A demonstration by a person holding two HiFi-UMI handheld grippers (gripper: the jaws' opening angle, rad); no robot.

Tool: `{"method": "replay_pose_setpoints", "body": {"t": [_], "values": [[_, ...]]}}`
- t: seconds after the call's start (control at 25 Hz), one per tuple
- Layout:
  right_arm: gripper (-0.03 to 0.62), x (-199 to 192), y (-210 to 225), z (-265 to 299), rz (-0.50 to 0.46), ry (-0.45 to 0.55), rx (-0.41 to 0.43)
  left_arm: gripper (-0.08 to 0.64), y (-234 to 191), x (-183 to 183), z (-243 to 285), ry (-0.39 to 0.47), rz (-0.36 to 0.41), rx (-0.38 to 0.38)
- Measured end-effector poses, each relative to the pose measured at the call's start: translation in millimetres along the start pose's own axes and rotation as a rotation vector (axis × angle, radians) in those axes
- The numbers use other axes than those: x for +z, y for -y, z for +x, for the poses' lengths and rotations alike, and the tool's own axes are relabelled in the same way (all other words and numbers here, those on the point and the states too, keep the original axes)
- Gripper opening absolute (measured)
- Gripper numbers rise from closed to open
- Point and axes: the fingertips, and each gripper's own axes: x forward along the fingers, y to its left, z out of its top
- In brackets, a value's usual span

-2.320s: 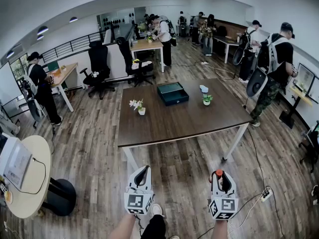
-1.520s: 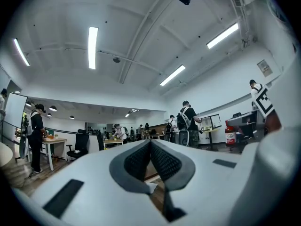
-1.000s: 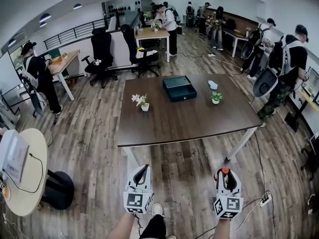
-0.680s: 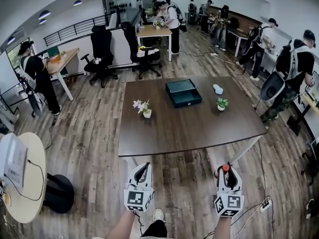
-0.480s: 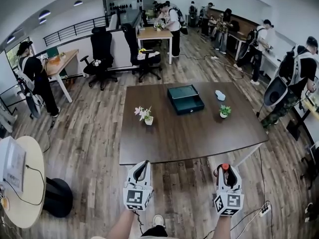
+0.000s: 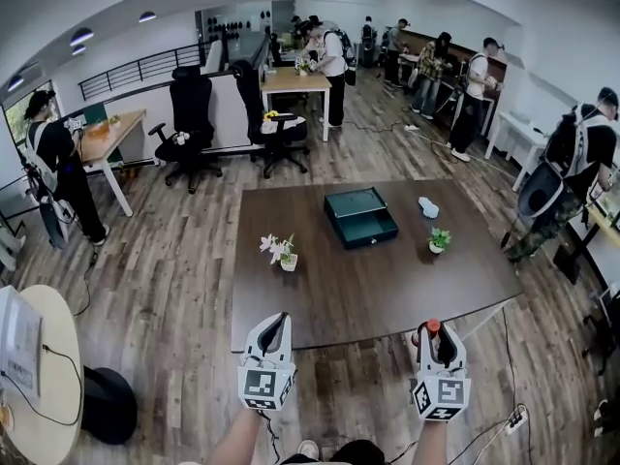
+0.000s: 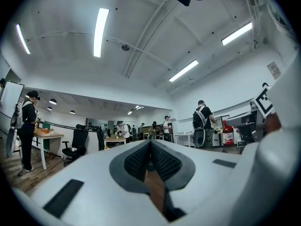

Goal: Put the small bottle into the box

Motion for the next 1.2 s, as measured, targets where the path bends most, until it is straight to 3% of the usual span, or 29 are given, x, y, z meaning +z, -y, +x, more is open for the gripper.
{"method": "replay_pose_setpoints", "body": {"t": [0.32, 0.72, 1.2], "values": [[0.132, -11, 39, 49, 0.029, 0.018, -0.009, 0.003, 11, -7, 61, 0.0, 0.028, -0.007], [0.132, -4, 138, 109, 0.036, 0.048, -0.04, 0.002, 60, 1, 172, 0.013, 0.036, -0.022], [0.132, -22, 199, 147, 0.067, 0.016, -0.023, 0.002, 97, -6, 231, -0.018, 0.049, -0.013]]}}
